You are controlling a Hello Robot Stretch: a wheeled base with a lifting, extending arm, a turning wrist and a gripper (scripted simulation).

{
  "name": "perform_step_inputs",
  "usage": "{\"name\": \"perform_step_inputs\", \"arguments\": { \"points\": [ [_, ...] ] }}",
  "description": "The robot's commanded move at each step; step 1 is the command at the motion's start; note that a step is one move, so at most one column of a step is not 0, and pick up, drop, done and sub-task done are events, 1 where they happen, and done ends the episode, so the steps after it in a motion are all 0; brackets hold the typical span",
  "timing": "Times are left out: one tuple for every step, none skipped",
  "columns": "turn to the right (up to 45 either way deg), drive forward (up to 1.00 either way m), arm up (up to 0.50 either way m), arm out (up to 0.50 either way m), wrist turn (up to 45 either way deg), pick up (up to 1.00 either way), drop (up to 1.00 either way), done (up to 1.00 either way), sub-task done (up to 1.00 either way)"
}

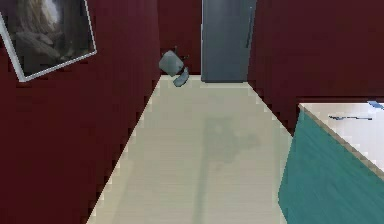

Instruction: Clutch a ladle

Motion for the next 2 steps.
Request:
{"name": "perform_step_inputs", "arguments": {
  "points": [
    [0.0, 0.00, 0.00, 0.42, 0.0, 0.00, 0.00, 0.00, 0.00],
    [0.0, 0.00, 0.00, 0.00, 45.0, 0.00, 0.00, 0.00, 0.00]
  ]
}}
